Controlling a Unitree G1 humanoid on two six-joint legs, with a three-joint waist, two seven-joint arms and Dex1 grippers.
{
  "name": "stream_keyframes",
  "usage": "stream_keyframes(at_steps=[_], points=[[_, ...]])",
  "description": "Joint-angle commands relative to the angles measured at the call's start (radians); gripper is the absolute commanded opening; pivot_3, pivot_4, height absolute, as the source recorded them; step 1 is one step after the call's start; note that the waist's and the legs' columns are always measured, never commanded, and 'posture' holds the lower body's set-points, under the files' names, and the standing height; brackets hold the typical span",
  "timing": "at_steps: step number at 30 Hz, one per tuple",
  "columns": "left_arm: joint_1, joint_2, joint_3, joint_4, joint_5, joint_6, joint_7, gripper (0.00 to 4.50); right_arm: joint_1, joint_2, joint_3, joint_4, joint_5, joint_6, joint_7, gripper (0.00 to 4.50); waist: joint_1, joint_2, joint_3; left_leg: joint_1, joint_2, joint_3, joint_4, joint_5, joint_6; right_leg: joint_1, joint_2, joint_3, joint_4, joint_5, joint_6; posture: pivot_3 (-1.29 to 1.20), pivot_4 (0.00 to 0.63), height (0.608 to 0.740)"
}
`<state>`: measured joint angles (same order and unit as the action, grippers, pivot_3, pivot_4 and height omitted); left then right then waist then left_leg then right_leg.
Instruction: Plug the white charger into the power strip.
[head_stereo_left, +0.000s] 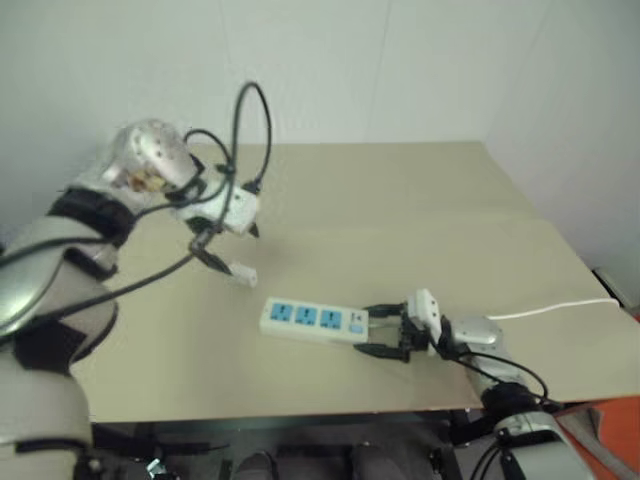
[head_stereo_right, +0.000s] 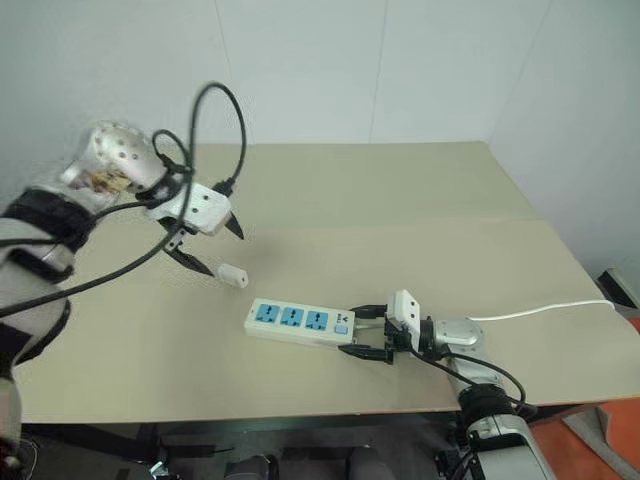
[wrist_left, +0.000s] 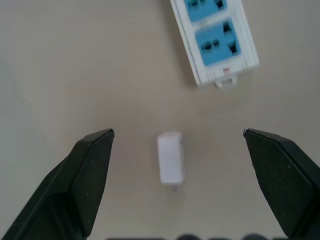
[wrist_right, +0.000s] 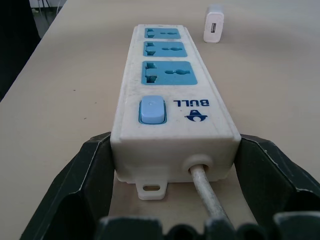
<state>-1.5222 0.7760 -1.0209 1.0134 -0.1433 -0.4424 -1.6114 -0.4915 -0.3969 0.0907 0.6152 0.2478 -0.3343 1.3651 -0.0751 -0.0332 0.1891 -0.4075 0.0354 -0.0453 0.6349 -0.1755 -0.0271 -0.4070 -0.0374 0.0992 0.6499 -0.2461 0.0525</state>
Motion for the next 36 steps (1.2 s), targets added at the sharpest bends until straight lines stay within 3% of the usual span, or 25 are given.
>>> stream_keyframes(at_steps=[1, 7, 21, 36], points=[[-0.054, -0.065, -0.012, 0.109, 0.091, -0.025, -0.003, 4.50, 0.008, 0.022, 0.037, 0.008, -0.035, -0.008, -0.009, 3.42, -0.002, 0.000, 0.000, 0.000, 0.000, 0.000, 0.000, 0.000, 0.000, 0.000, 0.000, 0.000, 0.000, 0.000, 0.000, 0.00, 0.150, 0.740], [-0.065, -0.182, 0.062, 0.231, 0.268, -0.029, -0.003, 4.50, 0.022, 0.029, 0.041, -0.003, -0.051, -0.005, -0.039, 3.42, -0.020, -0.001, 0.000, -0.001, 0.000, -0.002, 0.000, 0.000, 0.000, 0.000, 0.001, 0.000, 0.000, 0.000, 0.000, 0.00, 0.150, 0.740], [-0.032, -0.304, 0.137, 0.306, 0.627, -0.016, 0.172, 4.50, 0.058, 0.042, 0.064, -0.037, -0.078, -0.009, -0.079, 3.42, -0.023, -0.002, 0.000, 0.000, 0.000, -0.004, 0.000, 0.000, 0.000, 0.001, 0.001, -0.001, 0.000, 0.000, 0.000, 0.00, 0.150, 0.740], [0.015, -0.364, 0.211, 0.332, 0.757, -0.006, 0.206, 4.50, 0.099, 0.037, 0.071, -0.084, -0.089, 0.010, -0.126, 3.42, -0.025, -0.002, 0.000, 0.000, 0.000, -0.005, 0.000, 0.000, 0.000, 0.001, 0.002, -0.001, 0.001, 0.000, 0.000, 0.00, 0.150, 0.740]])
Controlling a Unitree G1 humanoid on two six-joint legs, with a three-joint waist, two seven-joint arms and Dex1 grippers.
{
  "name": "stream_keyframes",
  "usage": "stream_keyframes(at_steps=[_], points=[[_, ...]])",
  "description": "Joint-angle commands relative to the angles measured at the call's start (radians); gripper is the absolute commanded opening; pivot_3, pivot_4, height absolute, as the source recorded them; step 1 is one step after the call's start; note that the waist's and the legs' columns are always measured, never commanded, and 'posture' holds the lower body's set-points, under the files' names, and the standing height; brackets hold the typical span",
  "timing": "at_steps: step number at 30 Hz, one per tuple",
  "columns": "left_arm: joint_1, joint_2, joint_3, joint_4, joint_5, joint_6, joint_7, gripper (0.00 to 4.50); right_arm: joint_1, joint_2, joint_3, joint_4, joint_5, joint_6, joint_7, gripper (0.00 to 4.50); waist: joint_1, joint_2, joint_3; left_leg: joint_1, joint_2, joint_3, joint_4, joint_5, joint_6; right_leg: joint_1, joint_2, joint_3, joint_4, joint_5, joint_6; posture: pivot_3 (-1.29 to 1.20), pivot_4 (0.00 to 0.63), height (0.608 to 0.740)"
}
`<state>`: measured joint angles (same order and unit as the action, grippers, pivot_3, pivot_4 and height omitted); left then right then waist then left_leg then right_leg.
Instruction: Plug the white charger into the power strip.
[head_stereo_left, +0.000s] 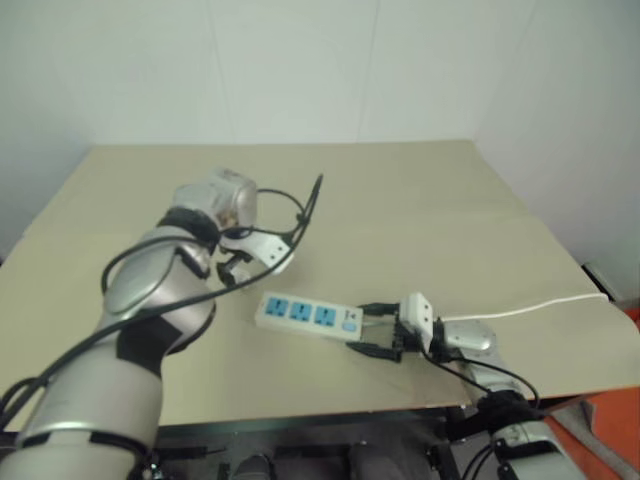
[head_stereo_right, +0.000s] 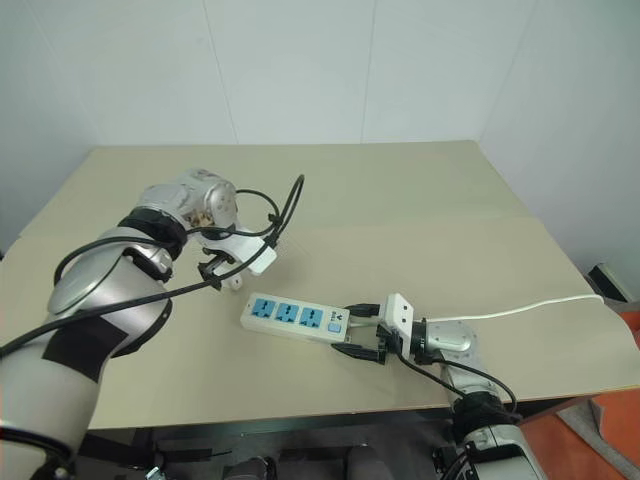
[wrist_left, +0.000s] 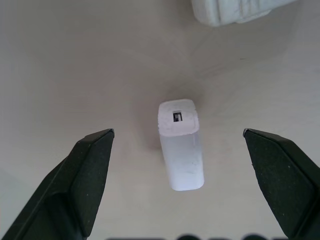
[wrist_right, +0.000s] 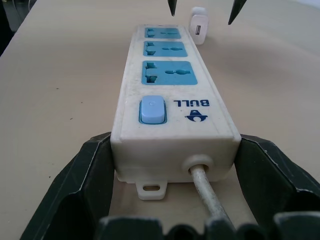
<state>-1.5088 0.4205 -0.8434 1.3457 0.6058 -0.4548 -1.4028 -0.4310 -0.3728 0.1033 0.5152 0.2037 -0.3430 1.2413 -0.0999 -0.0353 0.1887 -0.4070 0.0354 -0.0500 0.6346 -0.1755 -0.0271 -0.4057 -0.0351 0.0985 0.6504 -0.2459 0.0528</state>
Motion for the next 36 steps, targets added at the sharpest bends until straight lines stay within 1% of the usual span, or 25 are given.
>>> stream_keyframes(at_steps=[1, 9, 17, 23, 26, 30, 32, 35, 36], points=[[0.004, -0.011, 0.041, 0.001, 0.008, 0.008, -0.009, 4.50, 0.041, 0.012, 0.059, 0.012, -0.045, 0.019, -0.005, 3.42, 0.000, 0.000, 0.000, 0.000, 0.000, 0.000, 0.000, 0.000, 0.000, 0.000, 0.000, 0.000, 0.000, 0.000, 0.000, 0.00, 0.150, 0.740], [0.031, -0.027, 0.067, 0.005, 0.047, 0.018, -0.004, 4.50, 0.056, 0.006, 0.058, -0.014, -0.043, 0.035, -0.022, 3.42, 0.001, 0.000, 0.000, 0.000, 0.000, 0.000, 0.000, 0.000, 0.000, 0.000, 0.000, 0.000, 0.000, 0.000, 0.000, 0.00, 0.150, 0.740], [0.049, -0.035, 0.057, 0.009, 0.107, 0.035, 0.047, 4.50, 0.065, 0.002, 0.063, -0.020, -0.051, 0.036, -0.032, 3.42, 0.001, 0.000, 0.000, 0.000, 0.000, 0.000, 0.000, 0.000, 0.000, 0.000, 0.000, 0.000, 0.000, 0.000, 0.000, 0.00, 0.150, 0.740], [0.059, -0.042, 0.073, 0.014, 0.115, 0.043, 0.041, 4.50, 0.072, -0.005, 0.067, -0.023, -0.053, 0.038, -0.037, 3.42, 0.002, 0.000, 0.000, 0.000, 0.000, 0.000, 0.000, 0.000, 0.000, 0.001, 0.000, 0.000, 0.001, 0.000, 0.000, 0.00, 0.150, 0.740], [0.062, -0.046, 0.079, 0.015, 0.114, 0.050, 0.042, 3.94, 0.074, -0.006, 0.070, -0.024, -0.055, 0.040, -0.039, 3.42, 0.002, 0.000, 0.000, 0.001, 0.000, 0.000, 0.000, 0.000, 0.000, 0.001, 0.000, 0.000, 0.001, 0.000, 0.000, 0.00, 0.150, 0.740], [0.065, -0.045, 0.068, 0.015, 0.134, 0.048, 0.059, 2.66, 0.076, -0.009, 0.071, -0.029, -0.056, 0.043, -0.040, 3.42, 0.002, 0.000, 0.000, 0.000, 0.000, 0.000, 0.000, 0.000, 0.000, 0.001, 0.000, 0.000, 0.001, 0.000, 0.000, 0.00, 0.150, 0.740], [0.068, -0.046, 0.083, 0.016, 0.125, 0.051, 0.055, 1.90, 0.077, -0.011, 0.071, -0.030, -0.057, 0.043, -0.041, 3.42, 0.003, -0.001, 0.000, 0.000, 0.000, 0.000, 0.000, 0.000, 0.000, 0.001, 0.000, 0.000, 0.001, 0.000, 0.000, 0.00, 0.150, 0.740], [0.067, -0.048, 0.096, 0.017, 0.120, 0.053, 0.048, 0.99, 0.076, -0.013, 0.072, -0.029, -0.059, 0.044, -0.042, 3.42, 0.003, -0.001, 0.000, 0.000, 0.000, -0.001, 0.000, 0.000, 0.000, 0.001, 0.000, 0.000, 0.001, 0.000, 0.000, 0.00, 0.150, 0.740], [0.065, -0.047, 0.093, 0.016, 0.126, 0.050, 0.054, 1.00, 0.075, -0.013, 0.073, -0.028, -0.060, 0.044, -0.043, 3.42, 0.003, -0.001, 0.000, 0.000, 0.000, -0.001, 0.000, 0.000, 0.000, 0.001, 0.000, 0.000, 0.001, 0.000, 0.000, 0.00, 0.150, 0.740]])
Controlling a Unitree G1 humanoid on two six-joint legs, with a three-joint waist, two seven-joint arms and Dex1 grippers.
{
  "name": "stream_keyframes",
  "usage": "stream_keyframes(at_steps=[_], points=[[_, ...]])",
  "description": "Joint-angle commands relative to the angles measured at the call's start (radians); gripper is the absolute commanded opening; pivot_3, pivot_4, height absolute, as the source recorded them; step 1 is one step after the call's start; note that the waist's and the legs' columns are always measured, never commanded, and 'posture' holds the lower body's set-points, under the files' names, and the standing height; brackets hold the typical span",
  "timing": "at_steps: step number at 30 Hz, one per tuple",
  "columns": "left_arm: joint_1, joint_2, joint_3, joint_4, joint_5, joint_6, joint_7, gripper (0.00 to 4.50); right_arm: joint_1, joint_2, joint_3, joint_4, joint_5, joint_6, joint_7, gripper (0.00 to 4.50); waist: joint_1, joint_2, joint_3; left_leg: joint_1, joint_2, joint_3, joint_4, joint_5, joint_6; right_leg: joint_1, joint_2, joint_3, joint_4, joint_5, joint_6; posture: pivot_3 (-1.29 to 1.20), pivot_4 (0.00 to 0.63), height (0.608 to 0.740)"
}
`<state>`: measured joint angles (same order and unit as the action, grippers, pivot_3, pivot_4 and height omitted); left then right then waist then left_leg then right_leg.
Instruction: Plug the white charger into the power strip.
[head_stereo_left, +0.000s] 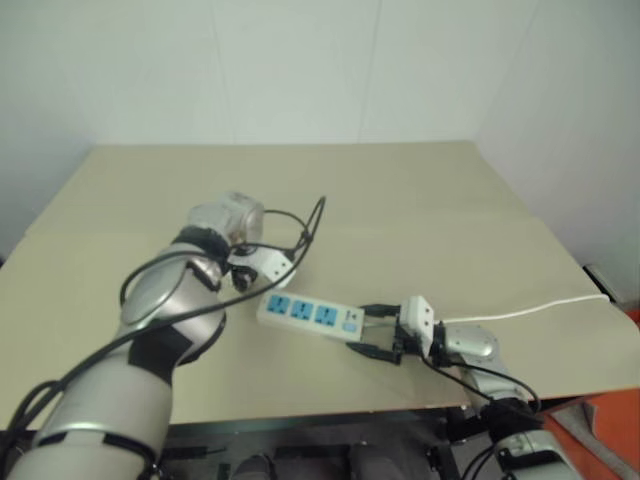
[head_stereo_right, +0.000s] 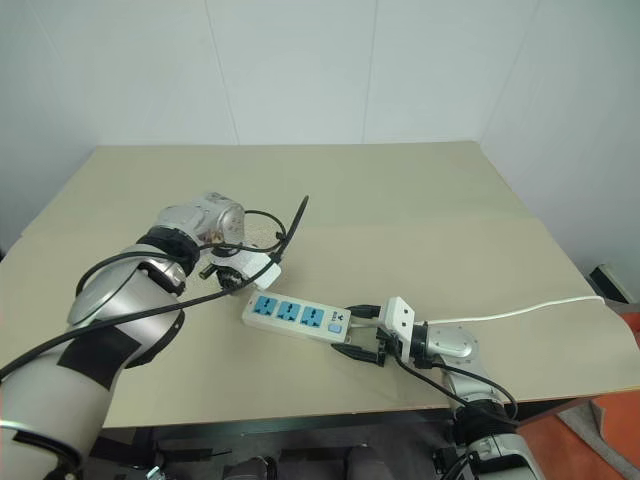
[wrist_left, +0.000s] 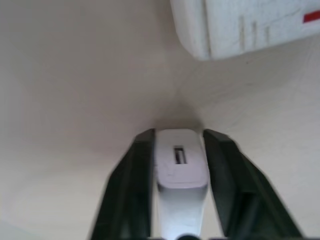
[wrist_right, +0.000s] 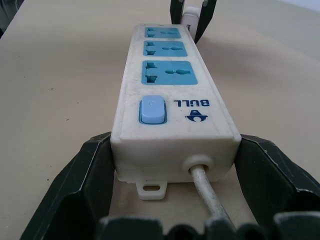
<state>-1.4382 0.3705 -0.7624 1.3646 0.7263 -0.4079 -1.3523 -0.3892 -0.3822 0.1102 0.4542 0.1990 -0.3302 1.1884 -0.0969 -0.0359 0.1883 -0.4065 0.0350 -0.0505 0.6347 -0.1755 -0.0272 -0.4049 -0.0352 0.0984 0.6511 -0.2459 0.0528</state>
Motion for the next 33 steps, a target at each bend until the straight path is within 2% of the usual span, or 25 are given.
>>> stream_keyframes(at_steps=[1, 6, 9, 16, 18, 20, 22, 25, 27, 29, 33], points=[[-0.006, 0.004, 0.010, -0.003, 0.011, 0.002, 0.009, 1.00, 0.033, -0.004, 0.066, 0.034, -0.056, 0.031, 0.010, 3.42, 0.000, 0.000, 0.000, 0.000, 0.000, 0.000, 0.000, 0.000, 0.000, 0.000, 0.000, 0.000, 0.000, 0.000, 0.000, 0.00, 0.150, 0.740], [-0.015, 0.004, 0.028, -0.008, 0.002, 0.002, 0.042, 1.00, 0.029, -0.006, 0.067, 0.038, -0.057, 0.030, 0.009, 3.42, 0.000, 0.000, 0.000, 0.000, 0.000, 0.000, 0.000, 0.000, 0.000, 0.000, 0.000, 0.000, 0.000, 0.000, 0.000, 0.00, 0.150, 0.740], [-0.046, 0.013, 0.088, -0.021, -0.057, -0.033, 0.011, 1.00, 0.027, -0.009, 0.067, 0.038, -0.057, 0.031, 0.011, 3.42, 0.000, 0.000, 0.000, 0.000, 0.000, 0.000, 0.000, 0.000, 0.000, 0.000, 0.000, 0.000, 0.000, 0.000, 0.000, 0.00, 0.150, 0.740], [-0.155, 0.122, 0.303, -0.085, -0.295, -0.127, -0.251, 1.00, 0.026, -0.022, 0.065, 0.030, -0.046, 0.038, 0.028, 3.42, -0.002, 0.000, 0.000, 0.000, 0.000, 0.000, 0.000, 0.000, 0.000, 0.000, 0.000, 0.000, 0.000, 0.000, 0.000, 0.00, 0.150, 0.740], [-0.165, 0.153, 0.341, -0.079, -0.457, -0.092, -0.262, 1.00, 0.018, -0.026, 0.068, 0.039, -0.041, 0.038, 0.042, 3.42, -0.001, 0.000, 0.000, 0.000, 0.000, 0.000, 0.000, 0.000, 0.000, 0.000, 0.000, 0.000, 0.000, 0.000, 0.000, 0.00, 0.150, 0.740], [-0.137, 0.191, 0.331, -0.143, -0.679, -0.021, -0.262, 1.00, 0.007, -0.027, 0.072, 0.048, -0.037, 0.038, 0.054, 3.42, -0.001, 0.000, 0.000, 0.001, 0.000, 0.000, 0.000, 0.000, 0.000, 0.001, 0.000, 0.000, 0.000, 0.000, 0.000, 0.00, 0.150, 0.740], [-0.066, 0.275, 0.278, -0.320, -0.992, 0.175, -0.262, 1.00, -0.014, -0.025, 0.078, 0.072, -0.042, 0.027, 0.060, 3.42, -0.003, 0.001, 0.000, 0.001, 0.000, 0.000, 0.000, 0.000, 0.000, 0.001, -0.001, 0.000, 0.001, 0.000, 0.000, 0.00, 0.150, 0.740], [0.037, 0.372, 0.265, -0.493, -1.288, 0.388, -0.262, 1.00, -0.050, -0.022, 0.087, 0.116, -0.042, 0.017, 0.081, 3.42, -0.006, 0.001, 0.000, 0.002, 0.000, 0.000, 0.001, 0.000, 0.000, 0.000, -0.001, 0.001, 0.006, -0.001, 0.000, 0.00, 0.150, 0.740], [0.090, 0.409, 0.275, -0.555, -1.401, 0.480, -0.262, 1.00, -0.072, -0.020, 0.091, 0.144, -0.042, 0.010, 0.097, 3.42, -0.003, 0.001, 0.000, 0.004, 0.000, 0.000, 0.001, 0.000, 0.000, 0.000, -0.001, 0.000, 0.009, -0.002, -0.001, 0.00, 0.150, 0.740], [0.192, 0.404, 0.346, -0.596, -1.493, 0.530, -0.262, 1.00, -0.104, -0.011, 0.096, 0.186, -0.045, 0.002, 0.115, 3.42, -0.001, 0.001, 0.000, 0.005, 0.000, 0.000, 0.003, 0.000, 0.000, 0.001, -0.001, 0.000, 0.011, -0.002, -0.001, 0.00, 0.150, 0.740], [0.347, 0.391, 0.404, -0.688, -1.544, 0.551, -0.262, 1.00, -0.146, 0.001, 0.096, 0.247, -0.050, -0.012, 0.140, 3.42, -0.003, 0.001, 0.000, 0.009, 0.001, 0.000, 0.004, 0.000, 0.000, 0.003, 0.000, 0.000, 0.013, -0.003, -0.002, 0.00, 0.150, 0.740]])
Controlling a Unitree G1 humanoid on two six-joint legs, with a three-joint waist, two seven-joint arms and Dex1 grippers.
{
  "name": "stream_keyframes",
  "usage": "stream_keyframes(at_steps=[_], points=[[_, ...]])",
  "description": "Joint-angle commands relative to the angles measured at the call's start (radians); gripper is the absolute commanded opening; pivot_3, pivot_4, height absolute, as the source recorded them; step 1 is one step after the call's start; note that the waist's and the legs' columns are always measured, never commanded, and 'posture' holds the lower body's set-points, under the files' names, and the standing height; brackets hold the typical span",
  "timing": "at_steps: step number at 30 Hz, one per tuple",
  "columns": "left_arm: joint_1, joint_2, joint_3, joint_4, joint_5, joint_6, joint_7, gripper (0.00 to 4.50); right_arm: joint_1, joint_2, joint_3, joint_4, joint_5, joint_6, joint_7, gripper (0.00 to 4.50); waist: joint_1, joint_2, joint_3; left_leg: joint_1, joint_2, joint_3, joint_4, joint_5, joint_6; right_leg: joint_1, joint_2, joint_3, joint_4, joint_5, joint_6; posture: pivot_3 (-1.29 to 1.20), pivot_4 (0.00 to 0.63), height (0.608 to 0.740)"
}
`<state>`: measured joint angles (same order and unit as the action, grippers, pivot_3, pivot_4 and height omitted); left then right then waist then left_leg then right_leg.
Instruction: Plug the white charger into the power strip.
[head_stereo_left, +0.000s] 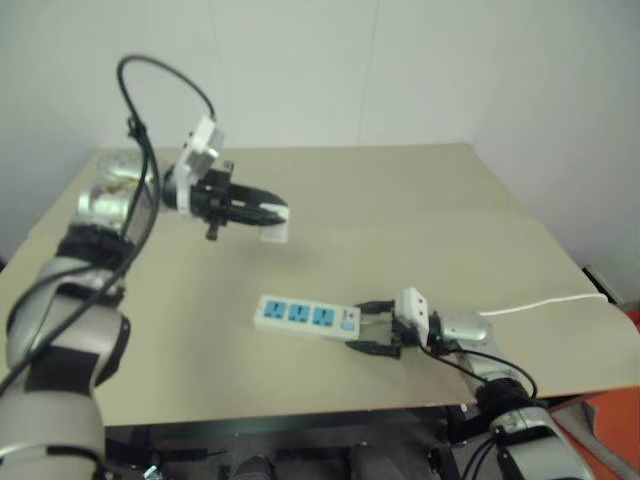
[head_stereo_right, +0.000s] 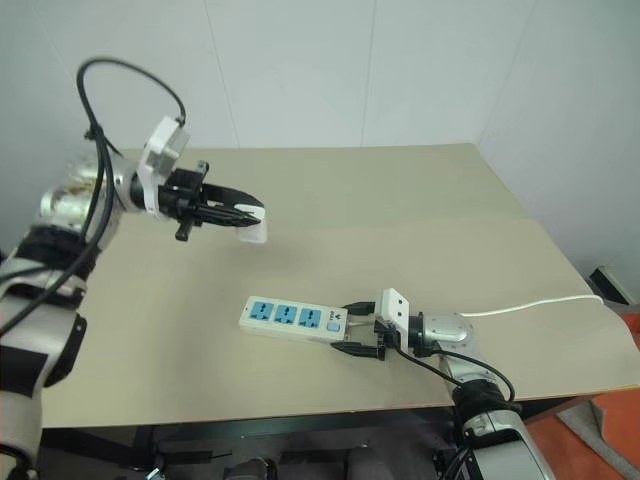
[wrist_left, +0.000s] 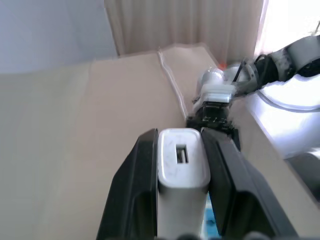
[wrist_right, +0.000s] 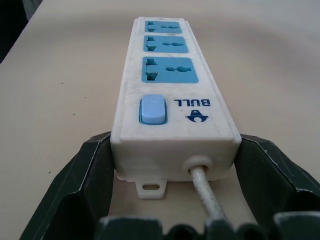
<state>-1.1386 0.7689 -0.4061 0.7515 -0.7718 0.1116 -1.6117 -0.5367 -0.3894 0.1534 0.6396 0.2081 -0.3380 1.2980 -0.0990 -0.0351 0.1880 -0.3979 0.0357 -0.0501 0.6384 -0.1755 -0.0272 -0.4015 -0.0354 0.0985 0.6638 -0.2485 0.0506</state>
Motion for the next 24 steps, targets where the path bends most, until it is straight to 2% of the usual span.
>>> stream_keyframes(at_steps=[1, 11, 24], points=[[0.072, -0.016, 0.053, -0.086, -0.040, 0.039, -0.003, 1.00, -0.007, 0.010, 0.054, 0.078, -0.064, -0.013, 0.033, 3.42, 0.000, 0.000, 0.000, 0.000, 0.000, 0.000, 0.000, 0.000, 0.000, 0.000, 0.001, 0.000, 0.000, 0.000, 0.000, 0.00, 0.150, 0.740], [0.159, -0.174, 0.124, -0.040, 0.108, 0.003, -0.003, 1.00, -0.036, 0.024, 0.052, 0.139, -0.074, -0.049, 0.053, 3.42, -0.003, -0.001, -0.001, 0.001, 0.003, 0.000, 0.001, 0.000, 0.000, 0.001, 0.004, 0.001, 0.000, 0.000, -0.001, 0.00, 0.150, 0.740], [0.178, -0.251, 0.095, -0.028, 0.188, -0.018, -0.003, 1.00, -0.025, 0.032, 0.055, 0.143, -0.089, -0.055, 0.030, 3.42, -0.003, -0.001, -0.001, 0.001, 0.007, 0.000, 0.001, 0.000, 0.000, 0.000, 0.009, 0.001, 0.000, 0.001, -0.002, 0.00, 0.150, 0.740]])
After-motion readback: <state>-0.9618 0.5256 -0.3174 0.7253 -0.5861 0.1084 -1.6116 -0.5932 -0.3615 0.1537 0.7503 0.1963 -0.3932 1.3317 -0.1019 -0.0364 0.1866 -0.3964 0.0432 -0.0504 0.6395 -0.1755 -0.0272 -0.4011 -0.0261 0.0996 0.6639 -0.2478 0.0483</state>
